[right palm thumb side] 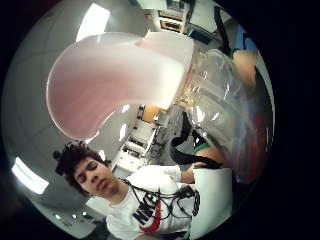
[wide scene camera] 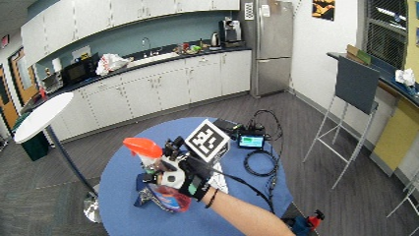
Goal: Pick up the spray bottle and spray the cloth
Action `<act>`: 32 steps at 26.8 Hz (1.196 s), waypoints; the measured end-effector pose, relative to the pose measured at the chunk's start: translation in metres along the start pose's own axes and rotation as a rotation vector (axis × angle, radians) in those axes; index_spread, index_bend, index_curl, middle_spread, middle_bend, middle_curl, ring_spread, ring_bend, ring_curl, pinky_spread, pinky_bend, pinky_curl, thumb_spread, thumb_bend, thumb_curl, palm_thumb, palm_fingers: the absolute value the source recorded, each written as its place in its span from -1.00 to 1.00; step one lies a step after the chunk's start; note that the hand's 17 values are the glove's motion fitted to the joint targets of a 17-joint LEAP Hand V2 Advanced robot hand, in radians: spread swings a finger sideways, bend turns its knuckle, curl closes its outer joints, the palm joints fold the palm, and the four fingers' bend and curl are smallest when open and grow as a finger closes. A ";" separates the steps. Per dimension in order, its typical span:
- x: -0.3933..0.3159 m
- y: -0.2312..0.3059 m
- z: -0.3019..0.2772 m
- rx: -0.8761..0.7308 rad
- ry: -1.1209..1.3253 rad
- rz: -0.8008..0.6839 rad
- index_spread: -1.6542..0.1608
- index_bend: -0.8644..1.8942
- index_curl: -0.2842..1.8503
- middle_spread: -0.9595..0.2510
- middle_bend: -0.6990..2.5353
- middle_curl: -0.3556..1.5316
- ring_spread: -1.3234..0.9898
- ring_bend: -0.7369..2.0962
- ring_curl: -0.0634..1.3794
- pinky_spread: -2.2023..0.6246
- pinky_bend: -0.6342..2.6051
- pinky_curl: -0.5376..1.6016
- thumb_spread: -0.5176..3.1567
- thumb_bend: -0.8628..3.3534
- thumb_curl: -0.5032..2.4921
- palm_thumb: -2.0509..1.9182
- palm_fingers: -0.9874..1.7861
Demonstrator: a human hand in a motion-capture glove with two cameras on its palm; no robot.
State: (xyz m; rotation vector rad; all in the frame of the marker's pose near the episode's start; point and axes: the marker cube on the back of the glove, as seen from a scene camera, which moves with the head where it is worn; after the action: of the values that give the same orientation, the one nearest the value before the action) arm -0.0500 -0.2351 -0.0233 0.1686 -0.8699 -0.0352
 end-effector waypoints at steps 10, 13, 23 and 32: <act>0.052 -0.017 0.120 -0.021 -0.096 -0.094 0.57 -0.29 -0.48 0.46 -0.32 -0.15 0.07 -0.20 -0.35 0.53 -0.38 -0.18 -0.21 -0.60 -0.32 0.47 0.53; 0.065 -0.017 0.136 -0.030 -0.075 -0.105 0.58 -0.29 -0.48 0.45 -0.32 -0.15 0.07 -0.19 -0.34 0.52 -0.37 -0.18 -0.21 -0.60 -0.32 0.47 0.53; 0.065 -0.026 0.167 -0.054 -0.086 -0.119 0.56 -0.31 -0.50 0.44 -0.31 -0.14 0.05 -0.17 -0.33 0.51 -0.35 -0.17 -0.21 -0.60 -0.32 0.47 0.52; 0.056 -0.014 0.210 -0.192 -0.024 -0.168 0.53 -0.30 -0.50 0.45 -0.38 -0.16 0.07 -0.23 -0.32 0.54 -0.32 -0.14 -0.18 -0.61 -0.36 0.42 0.28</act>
State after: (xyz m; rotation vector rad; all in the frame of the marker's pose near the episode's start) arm -0.1735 -0.2821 0.1495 0.0609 -0.8696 -0.2778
